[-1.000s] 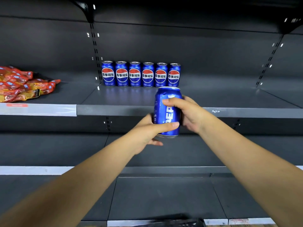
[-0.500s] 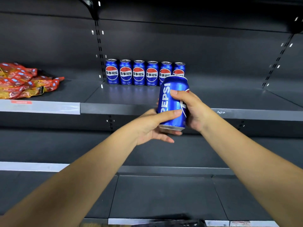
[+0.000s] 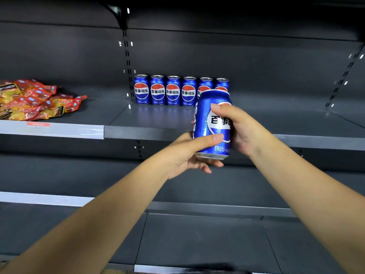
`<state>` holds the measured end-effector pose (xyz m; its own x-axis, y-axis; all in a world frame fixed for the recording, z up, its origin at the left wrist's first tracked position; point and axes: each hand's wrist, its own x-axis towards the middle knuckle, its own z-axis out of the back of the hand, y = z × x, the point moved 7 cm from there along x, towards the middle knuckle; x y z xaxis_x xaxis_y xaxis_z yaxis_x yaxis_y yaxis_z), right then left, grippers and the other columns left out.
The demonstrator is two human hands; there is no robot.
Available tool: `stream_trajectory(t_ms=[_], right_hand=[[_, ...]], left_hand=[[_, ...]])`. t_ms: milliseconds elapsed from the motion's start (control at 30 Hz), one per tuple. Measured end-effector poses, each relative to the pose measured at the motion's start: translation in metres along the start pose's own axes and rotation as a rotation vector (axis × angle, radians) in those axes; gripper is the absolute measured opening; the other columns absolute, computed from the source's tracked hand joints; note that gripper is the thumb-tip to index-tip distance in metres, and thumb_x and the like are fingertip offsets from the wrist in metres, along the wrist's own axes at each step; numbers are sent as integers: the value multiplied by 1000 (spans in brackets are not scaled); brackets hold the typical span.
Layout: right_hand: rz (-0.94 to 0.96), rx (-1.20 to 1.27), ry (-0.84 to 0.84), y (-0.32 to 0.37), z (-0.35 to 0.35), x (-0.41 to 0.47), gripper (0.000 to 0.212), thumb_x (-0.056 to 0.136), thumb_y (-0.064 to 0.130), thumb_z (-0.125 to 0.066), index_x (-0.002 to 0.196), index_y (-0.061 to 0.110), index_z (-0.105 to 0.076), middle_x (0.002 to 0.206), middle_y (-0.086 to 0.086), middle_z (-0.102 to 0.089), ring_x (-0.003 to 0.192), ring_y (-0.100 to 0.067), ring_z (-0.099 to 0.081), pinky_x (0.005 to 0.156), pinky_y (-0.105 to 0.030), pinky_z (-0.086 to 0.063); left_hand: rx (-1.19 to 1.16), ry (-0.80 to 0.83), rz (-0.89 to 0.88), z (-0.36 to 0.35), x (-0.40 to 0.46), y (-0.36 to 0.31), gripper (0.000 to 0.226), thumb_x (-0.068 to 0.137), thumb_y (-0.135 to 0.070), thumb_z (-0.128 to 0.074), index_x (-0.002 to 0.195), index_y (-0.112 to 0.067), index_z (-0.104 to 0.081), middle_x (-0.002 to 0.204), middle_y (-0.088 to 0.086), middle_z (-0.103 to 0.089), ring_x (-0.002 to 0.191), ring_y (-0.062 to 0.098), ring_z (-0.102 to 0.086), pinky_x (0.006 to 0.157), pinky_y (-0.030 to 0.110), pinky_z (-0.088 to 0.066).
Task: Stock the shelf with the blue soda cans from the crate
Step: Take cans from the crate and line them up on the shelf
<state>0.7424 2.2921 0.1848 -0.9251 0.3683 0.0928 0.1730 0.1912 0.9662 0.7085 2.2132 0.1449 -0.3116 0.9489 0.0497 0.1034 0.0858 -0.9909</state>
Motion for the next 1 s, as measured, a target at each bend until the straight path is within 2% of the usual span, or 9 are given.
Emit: stream_trajectory(t_ms=[167, 300, 400, 467, 633, 700, 800, 933, 1000], right_hand=[[86, -44, -191, 2, 11, -2, 50, 58, 20, -76, 104, 11, -58, 78, -2, -71, 68, -17, -70, 57, -28, -54], [80, -85, -81, 4, 8, -4, 46, 65, 19, -79, 105, 14, -58, 84, 0, -71, 76, -16, -69, 67, -30, -57], [-48, -275, -22, -3, 10, -7, 68, 63, 23, -82, 122, 12, -52, 101, -3, -70, 92, -18, -67, 85, -32, -53], [-123, -398, 27, -14, 9, -11, 64, 62, 21, -83, 118, 9, -56, 100, -5, -70, 88, -17, -66, 81, -28, -52], [-81, -465, -67, -16, 25, -11, 30, 71, 6, -77, 100, 8, -69, 98, -7, -73, 87, -14, -68, 76, -23, -54], [-73, -515, -103, -17, 32, -11, 28, 70, 3, -78, 95, 11, -70, 96, -5, -74, 88, -14, -68, 79, -25, -54], [-41, -573, -182, -16, 44, -11, 33, 63, 6, -84, 92, 14, -70, 91, 0, -74, 84, -12, -69, 74, -21, -55], [26, -693, -346, -3, 70, -5, 38, 56, 19, -90, 85, 21, -66, 88, 5, -72, 85, -11, -68, 78, -27, -54], [46, -715, -418, 3, 85, -1, 41, 55, 23, -90, 84, 23, -62, 87, 9, -69, 86, -10, -66, 78, -27, -53]], left_hand=[[303, -182, -70, 0, 2, -8, 50, 73, -27, -80, 114, -22, -54, 95, -6, -69, 79, 11, -68, 53, 26, -50], [344, -274, -90, 6, 3, -6, 65, 54, -37, -76, 113, -19, -55, 98, -3, -70, 81, 12, -67, 49, 24, -46], [264, -335, -111, 10, 4, -1, 73, 48, -34, -78, 114, -15, -53, 96, 2, -70, 76, 14, -68, 49, 24, -45], [210, -392, -138, 13, 7, 0, 84, 38, -37, -79, 114, -12, -52, 93, 4, -70, 70, 15, -66, 47, 23, -44], [320, -262, -143, 10, 17, 3, 83, 48, -35, -84, 121, -16, -48, 106, -1, -67, 85, 8, -68, 59, 25, -51], [344, -189, -107, 10, 22, 6, 78, 61, -21, -87, 124, -16, -41, 107, -7, -63, 87, -1, -64, 68, 19, -53], [436, -98, -87, 10, 32, 2, 56, 68, -4, -82, 105, -29, -47, 100, -16, -61, 85, -13, -60, 72, 7, -48], [599, -151, 13, 32, 50, 4, 86, 52, -31, -88, 126, -20, -46, 117, -5, -60, 107, 11, -59, 93, 27, -49], [708, -299, -5, 47, 61, 1, 60, 64, -35, -84, 114, -20, -55, 106, -2, -61, 98, 14, -59, 88, 28, -49]])
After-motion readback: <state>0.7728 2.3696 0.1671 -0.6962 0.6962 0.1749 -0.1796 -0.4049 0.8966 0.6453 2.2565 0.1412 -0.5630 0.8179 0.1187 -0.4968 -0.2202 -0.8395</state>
